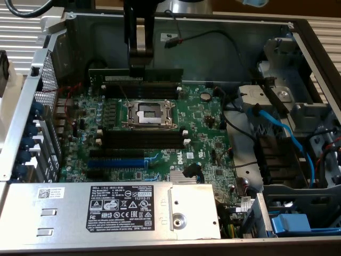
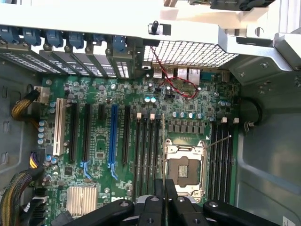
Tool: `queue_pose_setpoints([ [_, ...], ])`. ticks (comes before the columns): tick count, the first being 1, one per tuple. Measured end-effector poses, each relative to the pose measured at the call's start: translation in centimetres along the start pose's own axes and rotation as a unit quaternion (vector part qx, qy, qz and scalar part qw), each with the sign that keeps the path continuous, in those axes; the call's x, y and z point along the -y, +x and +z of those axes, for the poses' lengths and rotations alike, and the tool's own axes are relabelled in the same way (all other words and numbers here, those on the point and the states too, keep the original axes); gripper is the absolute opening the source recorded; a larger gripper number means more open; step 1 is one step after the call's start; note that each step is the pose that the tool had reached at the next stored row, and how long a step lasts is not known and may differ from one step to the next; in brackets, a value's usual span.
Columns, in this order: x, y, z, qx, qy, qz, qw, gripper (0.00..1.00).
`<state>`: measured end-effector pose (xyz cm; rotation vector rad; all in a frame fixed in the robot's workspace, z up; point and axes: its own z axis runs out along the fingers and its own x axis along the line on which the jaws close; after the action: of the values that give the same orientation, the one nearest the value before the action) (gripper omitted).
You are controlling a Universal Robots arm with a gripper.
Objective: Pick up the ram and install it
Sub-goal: 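Insert the ram into the slot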
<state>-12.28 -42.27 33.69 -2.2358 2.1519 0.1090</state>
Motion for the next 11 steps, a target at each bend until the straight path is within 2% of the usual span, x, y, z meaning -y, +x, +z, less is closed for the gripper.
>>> queue_pose_setpoints([
  [5,0.42,0.02,-0.01,0.0,-0.0016,0.0,1.0,0.13],
  [7,0.49,0.03,0.12,0.0001,-0.003,0.0,1.0,0.13],
  [11,0.51,0.06,0.56,0.0001,-0.0035,0.0,1.0,0.13],
])
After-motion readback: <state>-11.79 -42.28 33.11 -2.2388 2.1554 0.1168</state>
